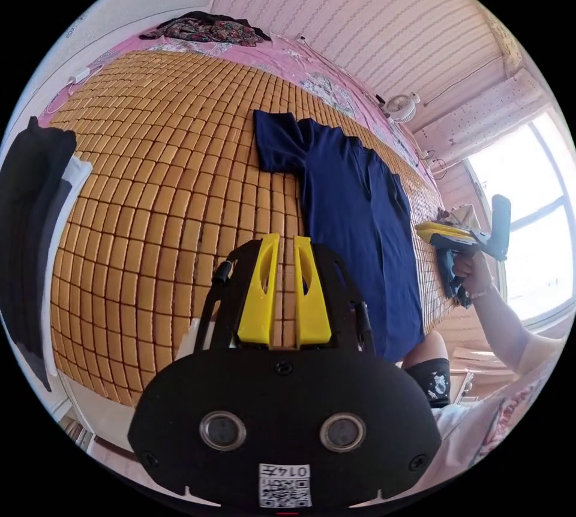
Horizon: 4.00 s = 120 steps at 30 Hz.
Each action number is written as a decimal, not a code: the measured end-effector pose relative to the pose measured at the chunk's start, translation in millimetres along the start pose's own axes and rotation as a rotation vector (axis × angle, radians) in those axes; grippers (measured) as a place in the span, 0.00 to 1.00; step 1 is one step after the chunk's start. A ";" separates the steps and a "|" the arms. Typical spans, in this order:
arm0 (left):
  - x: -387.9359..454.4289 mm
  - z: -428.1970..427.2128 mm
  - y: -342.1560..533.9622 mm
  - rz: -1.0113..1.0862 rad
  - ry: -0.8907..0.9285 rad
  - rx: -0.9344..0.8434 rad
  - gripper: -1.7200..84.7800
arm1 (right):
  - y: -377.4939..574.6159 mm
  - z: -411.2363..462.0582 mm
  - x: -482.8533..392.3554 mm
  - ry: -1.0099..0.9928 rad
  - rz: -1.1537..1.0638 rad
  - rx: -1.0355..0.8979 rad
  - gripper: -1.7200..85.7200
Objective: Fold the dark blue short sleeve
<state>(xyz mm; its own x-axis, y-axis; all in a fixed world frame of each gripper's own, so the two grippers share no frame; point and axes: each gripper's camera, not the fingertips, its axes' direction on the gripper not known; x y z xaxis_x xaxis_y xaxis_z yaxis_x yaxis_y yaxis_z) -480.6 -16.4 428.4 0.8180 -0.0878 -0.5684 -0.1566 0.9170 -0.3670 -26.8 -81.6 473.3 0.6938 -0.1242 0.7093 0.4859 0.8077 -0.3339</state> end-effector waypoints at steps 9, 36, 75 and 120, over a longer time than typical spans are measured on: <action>1.8 37.8 -77.9 0.019 -0.139 0.093 0.10 | -214.5 122.9 -63.4 0.081 -0.191 -0.063 0.15; 70.7 15.3 -94.2 0.066 -0.067 0.116 0.05 | -70.3 6.3 34.7 0.075 0.017 0.328 0.12; 397.7 181.2 -165.5 0.468 -0.112 -0.300 0.06 | 175.2 -108.7 284.7 0.012 0.713 0.419 0.14; 669.3 350.3 -181.9 0.799 -0.009 -0.267 0.03 | 261.1 -108.1 267.5 0.167 0.457 0.346 0.03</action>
<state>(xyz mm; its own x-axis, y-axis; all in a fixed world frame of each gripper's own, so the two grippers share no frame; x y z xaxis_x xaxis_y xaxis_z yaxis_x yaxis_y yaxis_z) 289.2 -105.7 372.6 0.4093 0.5528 -0.7259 -0.8151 0.5790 -0.0187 343.1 33.8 508.8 0.8799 0.2139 0.4243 -0.0636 0.9379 -0.3409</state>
